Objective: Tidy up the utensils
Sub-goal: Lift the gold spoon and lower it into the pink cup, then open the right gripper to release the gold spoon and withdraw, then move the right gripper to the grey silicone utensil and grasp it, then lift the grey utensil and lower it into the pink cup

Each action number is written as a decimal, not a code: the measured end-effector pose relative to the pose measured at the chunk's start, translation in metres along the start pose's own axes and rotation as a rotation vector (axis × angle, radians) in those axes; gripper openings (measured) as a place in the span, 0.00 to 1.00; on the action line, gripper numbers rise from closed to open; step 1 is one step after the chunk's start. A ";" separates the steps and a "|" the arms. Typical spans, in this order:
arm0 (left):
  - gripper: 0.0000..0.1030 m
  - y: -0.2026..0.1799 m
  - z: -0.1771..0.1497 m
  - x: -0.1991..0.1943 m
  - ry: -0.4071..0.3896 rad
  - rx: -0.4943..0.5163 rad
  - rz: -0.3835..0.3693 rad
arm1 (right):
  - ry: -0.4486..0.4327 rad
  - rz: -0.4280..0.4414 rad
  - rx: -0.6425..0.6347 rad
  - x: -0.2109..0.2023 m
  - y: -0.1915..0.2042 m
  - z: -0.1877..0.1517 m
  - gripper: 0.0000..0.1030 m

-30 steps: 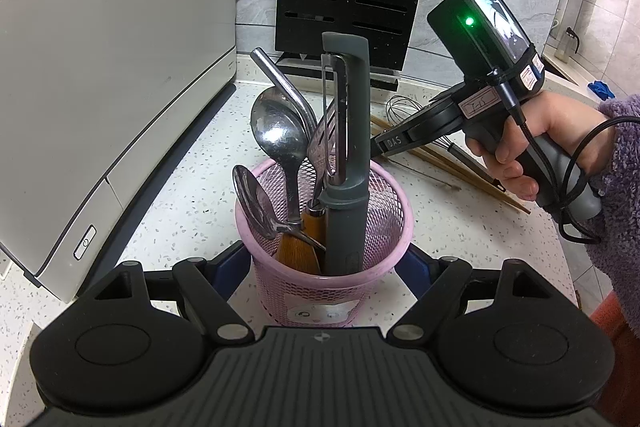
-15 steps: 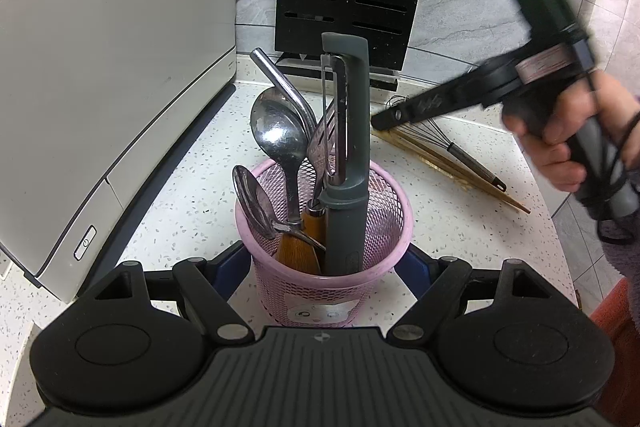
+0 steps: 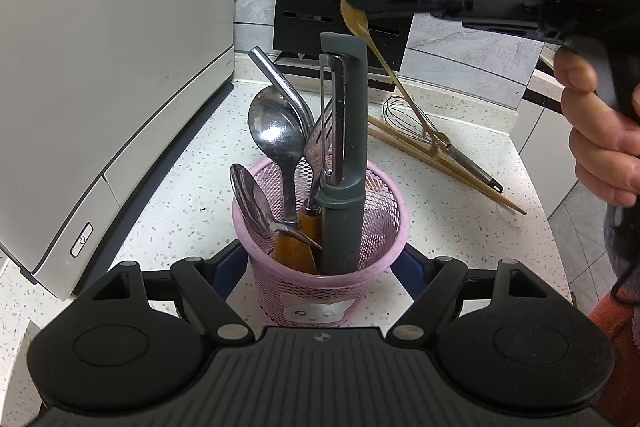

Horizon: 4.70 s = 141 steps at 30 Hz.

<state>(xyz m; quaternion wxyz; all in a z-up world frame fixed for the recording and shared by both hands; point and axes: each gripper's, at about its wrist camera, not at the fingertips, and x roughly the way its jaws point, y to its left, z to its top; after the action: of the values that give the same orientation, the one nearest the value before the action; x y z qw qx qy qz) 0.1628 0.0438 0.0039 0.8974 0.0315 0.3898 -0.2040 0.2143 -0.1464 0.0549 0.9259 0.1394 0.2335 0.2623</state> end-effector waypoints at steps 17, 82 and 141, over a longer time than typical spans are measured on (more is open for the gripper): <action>0.87 0.000 0.001 0.000 0.009 -0.015 0.002 | -0.171 0.082 0.186 -0.006 0.007 -0.034 0.00; 0.90 -0.005 -0.003 0.003 -0.049 -0.010 0.031 | 0.341 -0.147 -0.181 0.035 -0.029 -0.045 0.39; 0.88 0.028 -0.013 -0.017 -0.030 -0.045 0.041 | 0.503 -0.033 -0.571 0.082 0.010 -0.046 0.20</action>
<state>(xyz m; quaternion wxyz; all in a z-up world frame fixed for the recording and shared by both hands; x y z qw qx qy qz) 0.1545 0.0781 0.0036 0.9076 0.0161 0.3802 -0.1774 0.2492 -0.0867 -0.0101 0.8454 -0.1966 0.3731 0.3278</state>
